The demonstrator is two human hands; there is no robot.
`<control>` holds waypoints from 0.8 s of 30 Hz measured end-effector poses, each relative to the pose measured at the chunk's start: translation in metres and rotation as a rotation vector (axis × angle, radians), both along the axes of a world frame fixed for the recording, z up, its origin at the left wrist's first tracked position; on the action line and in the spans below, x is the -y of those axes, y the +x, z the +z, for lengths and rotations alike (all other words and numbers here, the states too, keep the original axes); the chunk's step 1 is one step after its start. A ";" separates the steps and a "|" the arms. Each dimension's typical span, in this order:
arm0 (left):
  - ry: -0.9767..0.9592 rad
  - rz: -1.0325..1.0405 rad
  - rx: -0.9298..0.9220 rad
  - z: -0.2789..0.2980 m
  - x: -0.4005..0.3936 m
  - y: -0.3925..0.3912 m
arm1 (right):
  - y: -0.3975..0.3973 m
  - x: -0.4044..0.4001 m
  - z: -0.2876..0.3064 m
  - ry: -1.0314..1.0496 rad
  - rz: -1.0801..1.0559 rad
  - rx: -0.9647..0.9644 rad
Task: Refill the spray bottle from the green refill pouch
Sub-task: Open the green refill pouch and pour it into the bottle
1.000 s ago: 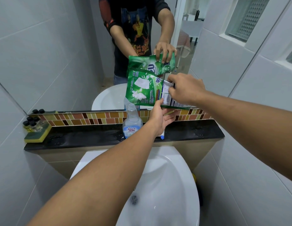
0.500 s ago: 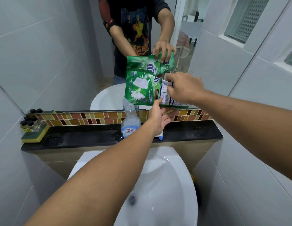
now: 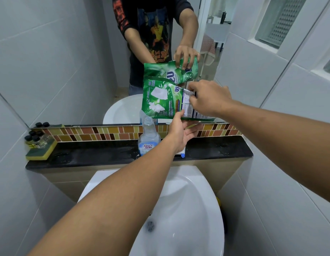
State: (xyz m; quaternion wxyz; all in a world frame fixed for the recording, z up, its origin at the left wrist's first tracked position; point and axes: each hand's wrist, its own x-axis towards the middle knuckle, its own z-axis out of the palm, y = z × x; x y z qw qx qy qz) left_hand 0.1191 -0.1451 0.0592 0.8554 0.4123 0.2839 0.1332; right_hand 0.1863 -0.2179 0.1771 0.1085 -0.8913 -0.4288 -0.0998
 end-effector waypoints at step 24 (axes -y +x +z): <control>-0.012 -0.019 0.049 0.016 -0.007 0.002 | 0.004 -0.002 0.012 0.068 0.012 0.052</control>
